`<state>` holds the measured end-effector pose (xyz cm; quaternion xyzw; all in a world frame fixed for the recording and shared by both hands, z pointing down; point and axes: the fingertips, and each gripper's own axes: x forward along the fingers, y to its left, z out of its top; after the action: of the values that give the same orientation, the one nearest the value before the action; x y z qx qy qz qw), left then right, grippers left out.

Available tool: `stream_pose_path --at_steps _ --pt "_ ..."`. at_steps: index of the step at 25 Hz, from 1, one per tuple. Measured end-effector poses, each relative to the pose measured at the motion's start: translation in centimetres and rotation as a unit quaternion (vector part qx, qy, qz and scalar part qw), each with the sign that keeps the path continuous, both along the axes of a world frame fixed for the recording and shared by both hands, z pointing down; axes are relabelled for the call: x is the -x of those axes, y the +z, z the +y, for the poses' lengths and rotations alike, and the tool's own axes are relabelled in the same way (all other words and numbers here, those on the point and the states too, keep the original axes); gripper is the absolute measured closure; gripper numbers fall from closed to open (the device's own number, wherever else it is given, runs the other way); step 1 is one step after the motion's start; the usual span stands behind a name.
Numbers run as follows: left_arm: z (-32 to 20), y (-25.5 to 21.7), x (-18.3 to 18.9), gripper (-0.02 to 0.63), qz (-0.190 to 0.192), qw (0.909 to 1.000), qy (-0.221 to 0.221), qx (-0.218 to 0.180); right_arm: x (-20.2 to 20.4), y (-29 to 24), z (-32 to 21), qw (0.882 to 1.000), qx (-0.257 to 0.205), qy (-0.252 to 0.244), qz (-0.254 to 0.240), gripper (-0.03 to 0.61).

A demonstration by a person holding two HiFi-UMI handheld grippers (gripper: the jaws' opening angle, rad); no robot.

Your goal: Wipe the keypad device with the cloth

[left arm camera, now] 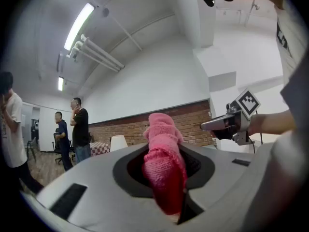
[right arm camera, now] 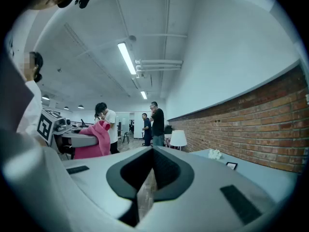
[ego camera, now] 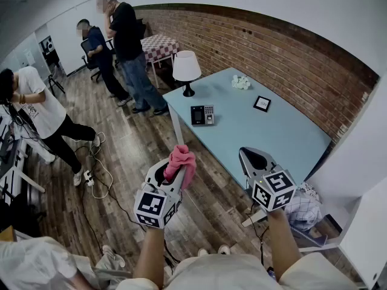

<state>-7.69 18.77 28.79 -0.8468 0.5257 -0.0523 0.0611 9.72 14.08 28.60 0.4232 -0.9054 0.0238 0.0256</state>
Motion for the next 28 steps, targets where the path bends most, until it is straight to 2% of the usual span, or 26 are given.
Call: stream_pose_path --at_steps 11,17,22,28 --pt "-0.3 1.4 1.7 0.471 -0.004 0.9998 0.013 0.015 3.0 -0.1 0.7 0.999 -0.03 -0.01 0.03 0.56" --pt "-1.4 2.1 2.7 0.471 -0.006 0.9995 0.018 0.024 3.6 0.4 -0.2 0.999 -0.024 0.001 0.026 0.563" --pt "-4.5 3.0 3.4 0.471 -0.012 0.9993 0.018 0.032 4.7 0.6 -3.3 0.999 -0.032 -0.014 0.022 0.563" --pt "-11.5 3.5 4.0 0.471 -0.017 0.9992 0.013 0.033 6.3 1.4 -10.0 0.998 -0.036 -0.047 0.033 0.561"
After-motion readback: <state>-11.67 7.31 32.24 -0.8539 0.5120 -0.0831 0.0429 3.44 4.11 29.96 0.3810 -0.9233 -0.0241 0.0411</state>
